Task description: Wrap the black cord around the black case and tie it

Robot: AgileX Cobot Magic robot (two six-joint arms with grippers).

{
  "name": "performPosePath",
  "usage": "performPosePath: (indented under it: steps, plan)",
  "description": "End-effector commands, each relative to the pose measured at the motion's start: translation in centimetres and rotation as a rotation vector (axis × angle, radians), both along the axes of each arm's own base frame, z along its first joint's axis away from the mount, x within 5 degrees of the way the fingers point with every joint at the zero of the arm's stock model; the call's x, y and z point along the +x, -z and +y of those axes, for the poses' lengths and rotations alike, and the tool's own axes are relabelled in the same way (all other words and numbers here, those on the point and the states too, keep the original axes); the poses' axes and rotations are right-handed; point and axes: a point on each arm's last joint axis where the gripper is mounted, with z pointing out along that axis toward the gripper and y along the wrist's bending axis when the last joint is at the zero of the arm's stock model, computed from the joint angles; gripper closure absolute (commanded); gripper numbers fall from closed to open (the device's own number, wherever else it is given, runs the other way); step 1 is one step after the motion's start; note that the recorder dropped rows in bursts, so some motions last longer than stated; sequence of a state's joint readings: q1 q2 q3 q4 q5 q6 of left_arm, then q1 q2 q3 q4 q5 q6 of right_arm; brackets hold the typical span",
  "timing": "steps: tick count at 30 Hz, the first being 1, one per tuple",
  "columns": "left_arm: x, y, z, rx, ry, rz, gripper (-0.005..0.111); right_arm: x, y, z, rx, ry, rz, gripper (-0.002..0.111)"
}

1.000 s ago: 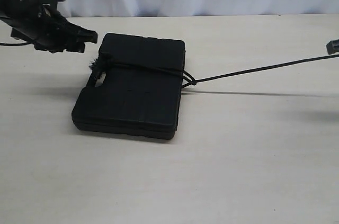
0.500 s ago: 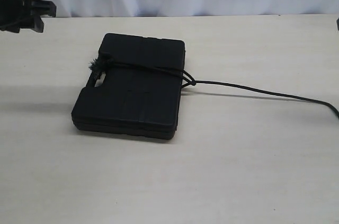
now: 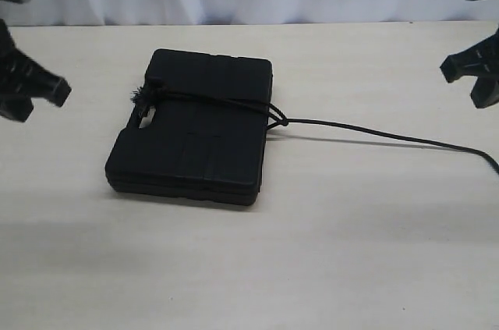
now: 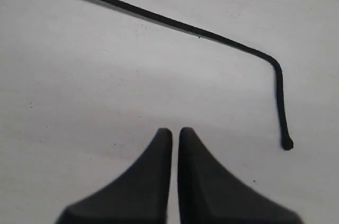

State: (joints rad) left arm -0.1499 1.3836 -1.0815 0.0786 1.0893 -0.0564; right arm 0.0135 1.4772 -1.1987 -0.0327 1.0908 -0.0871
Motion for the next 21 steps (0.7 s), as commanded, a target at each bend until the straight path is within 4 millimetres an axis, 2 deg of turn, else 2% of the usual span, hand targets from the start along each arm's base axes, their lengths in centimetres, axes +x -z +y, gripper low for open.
performPosePath:
  steps: [1, 4, 8, 10, 12, 14, 18, 21]
  plan:
    - [-4.9, -0.3, 0.0, -0.047, 0.011, -0.129, 0.107, -3.6, -1.9, 0.0, 0.003, 0.01, -0.213, 0.104]
    - [-8.3, -1.0, 0.4, -0.108, 0.013, -0.318, 0.107, -6.7, -2.7, 0.6, 0.008, -0.035, -0.421, 0.104]
    - [-12.5, -3.8, 0.7, -0.259, 0.011, -0.764, 0.107, -11.5, -3.6, 1.9, 0.032, -0.159, -0.784, 0.104]
    - [-14.4, -4.7, 1.1, -0.291, 0.019, -0.98, 0.107, -13.7, -3.3, 2.3, 0.06, -0.196, -0.944, 0.104]
    - [-15.4, -4.5, 1.3, -0.312, 0.024, -1.135, 0.107, -15.0, -2.4, 2.4, 0.077, -0.218, -1.069, 0.104]
    - [-16.0, -3.9, 1.5, -0.326, 0.026, -1.223, 0.107, -16.1, -1.0, 2.3, 0.084, -0.221, -1.145, 0.104]
    - [-16.6, -3.6, 1.6, -0.327, 0.027, -1.231, 0.107, -17.9, 1.4, 2.0, 0.085, -0.221, -1.149, 0.104]
    - [-16.8, -3.6, 1.6, -0.328, 0.027, -1.238, 0.107, -18.7, 2.3, 1.8, 0.087, -0.219, -1.157, 0.104]
